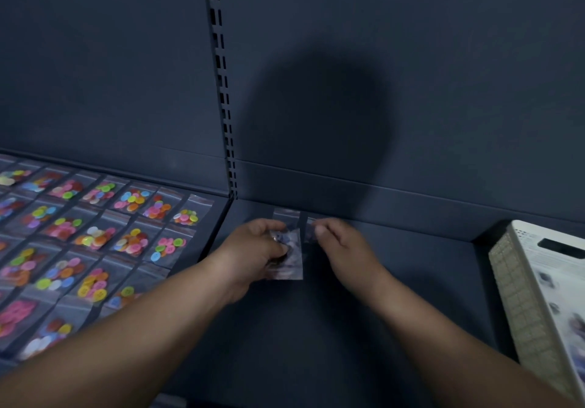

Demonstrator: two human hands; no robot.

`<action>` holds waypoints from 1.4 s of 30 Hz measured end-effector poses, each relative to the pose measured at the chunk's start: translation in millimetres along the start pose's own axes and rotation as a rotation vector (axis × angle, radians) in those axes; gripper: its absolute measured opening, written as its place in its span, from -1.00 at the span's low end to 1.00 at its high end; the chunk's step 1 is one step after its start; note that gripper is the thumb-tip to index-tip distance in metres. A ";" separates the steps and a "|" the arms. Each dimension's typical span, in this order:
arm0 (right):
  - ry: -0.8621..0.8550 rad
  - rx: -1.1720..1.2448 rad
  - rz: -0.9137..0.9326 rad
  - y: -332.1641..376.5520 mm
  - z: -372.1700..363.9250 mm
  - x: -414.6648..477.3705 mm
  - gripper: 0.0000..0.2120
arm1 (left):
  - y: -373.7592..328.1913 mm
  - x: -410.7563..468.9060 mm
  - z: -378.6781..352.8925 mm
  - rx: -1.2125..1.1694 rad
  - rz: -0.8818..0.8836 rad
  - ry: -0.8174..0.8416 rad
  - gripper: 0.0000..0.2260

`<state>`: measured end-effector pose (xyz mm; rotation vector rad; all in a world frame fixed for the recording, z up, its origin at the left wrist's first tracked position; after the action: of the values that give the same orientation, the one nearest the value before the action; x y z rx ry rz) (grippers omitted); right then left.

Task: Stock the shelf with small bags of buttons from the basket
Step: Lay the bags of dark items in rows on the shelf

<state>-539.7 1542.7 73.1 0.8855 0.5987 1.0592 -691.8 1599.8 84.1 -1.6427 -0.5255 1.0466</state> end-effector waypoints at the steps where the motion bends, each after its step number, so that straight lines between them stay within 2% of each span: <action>1: 0.033 0.189 -0.086 5.1 -0.5 -1.9 -0.76 | 0.1 0.3 -1.7 -0.001 -0.005 0.004 -0.72; 3: 0.119 0.405 -0.198 12.3 -3.0 -6.6 -0.84 | -1.1 0.4 -6.3 -0.022 -0.024 0.020 -0.73; 4: 0.149 0.423 -0.197 15.1 -3.8 -8.9 -0.88 | -2.2 0.1 -8.8 -0.031 -0.035 0.029 -0.74; 6: 0.169 0.466 -0.183 16.7 -4.0 -12.1 -0.85 | -3.6 -0.3 -13.7 -0.034 -0.050 0.045 -0.79; 9: 0.127 0.525 -0.213 14.4 3.9 -14.6 -0.78 | -4.4 0.7 -20.2 -0.010 -0.052 0.054 -0.83; 12: -0.004 0.550 -0.280 5.3 22.0 -13.5 -0.78 | -3.2 1.8 -23.9 -0.009 -0.030 0.033 -0.85; 14: -0.134 0.455 -0.270 -3.2 39.8 -10.2 -0.77 | -1.6 3.2 -24.5 0.008 -0.023 0.018 -0.85; 17: -0.296 0.090 -0.162 -16.9 65.0 -7.8 -0.70 | 0.6 4.3 -26.2 0.013 -0.014 -0.003 -0.86; 21: -0.180 -0.232 -0.089 -37.6 66.0 -18.4 -0.56 | 1.9 3.2 -32.7 0.012 -0.003 0.000 -0.87; 23: -0.215 -0.299 -0.087 -44.7 66.3 -25.9 -0.59 | 2.6 2.6 -34.6 0.015 0.002 0.001 -0.88; 26: -0.265 -0.413 0.018 -40.4 61.0 -32.6 -0.68 | 4.4 2.6 -35.5 0.014 0.011 -0.006 -0.88; 30: 0.005 -0.576 -0.050 -41.4 39.2 -34.5 -0.57 | 4.0 1.1 -38.0 0.020 0.010 -0.006 -0.89; 33: 0.062 -0.713 -0.066 -45.3 32.4 -33.5 -0.49 | 3.2 0.3 -38.1 0.012 0.012 -0.005 -0.88; 42: 0.042 -0.806 -0.041 -46.1 25.7 -21.1 -0.49 | 0.9 -1.3 -32.3 -0.005 0.006 0.005 -0.82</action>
<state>-505.5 1505.0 47.8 0.1449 0.1789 1.1499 -665.6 1581.0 85.2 -1.6514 -0.5204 1.0466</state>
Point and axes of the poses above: each hand's wrist, its own x-axis towards the middle knuckle, its own z-axis out of the back of the hand, y = z × x, the point moved 4 cm from there along x, towards the middle knuckle, and after that the axes turned 5 degrees about -z, right-handed, at the moved point
